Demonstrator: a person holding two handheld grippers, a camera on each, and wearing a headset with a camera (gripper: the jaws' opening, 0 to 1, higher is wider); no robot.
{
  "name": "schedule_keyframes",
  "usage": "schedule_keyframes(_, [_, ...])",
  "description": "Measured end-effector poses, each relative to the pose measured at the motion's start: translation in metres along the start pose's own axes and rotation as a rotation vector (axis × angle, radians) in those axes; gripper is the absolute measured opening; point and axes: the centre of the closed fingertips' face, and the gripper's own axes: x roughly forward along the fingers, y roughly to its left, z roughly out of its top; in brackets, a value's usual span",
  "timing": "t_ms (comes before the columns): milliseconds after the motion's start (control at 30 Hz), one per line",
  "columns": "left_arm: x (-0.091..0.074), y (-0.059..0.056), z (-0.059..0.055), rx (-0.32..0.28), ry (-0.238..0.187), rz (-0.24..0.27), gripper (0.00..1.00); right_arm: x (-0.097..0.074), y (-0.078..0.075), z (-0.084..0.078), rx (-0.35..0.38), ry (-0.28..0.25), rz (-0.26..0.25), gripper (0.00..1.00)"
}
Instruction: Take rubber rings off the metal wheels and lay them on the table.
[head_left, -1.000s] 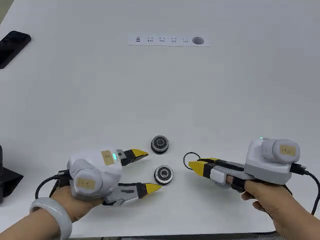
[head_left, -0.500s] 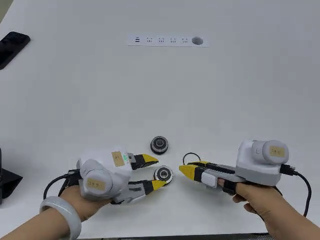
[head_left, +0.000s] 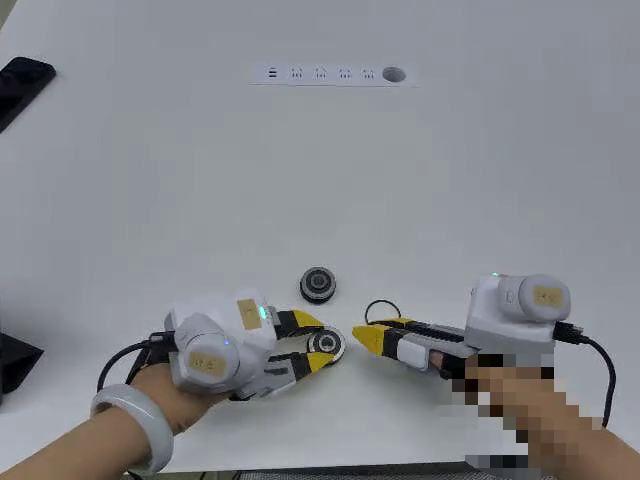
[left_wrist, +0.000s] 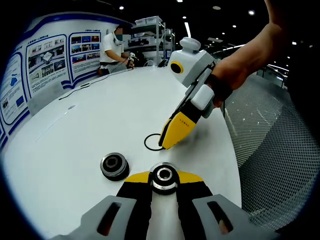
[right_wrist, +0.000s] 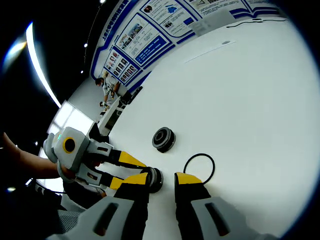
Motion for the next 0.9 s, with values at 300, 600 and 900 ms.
schedule_keyframes(300, [0.002,-0.002,0.001,0.006,0.005,-0.013,0.15,0.007,0.009,-0.006,0.037,0.010,0.037,0.21])
schedule_keyframes(600, [0.004,0.001,0.000,0.003,0.000,-0.014,0.14,0.016,0.012,-0.007,0.054,0.033,0.062,0.22])
schedule_keyframes(900, [0.004,0.000,-0.001,-0.002,-0.005,-0.011,0.14,0.022,0.013,-0.012,0.084,0.052,0.086,0.22])
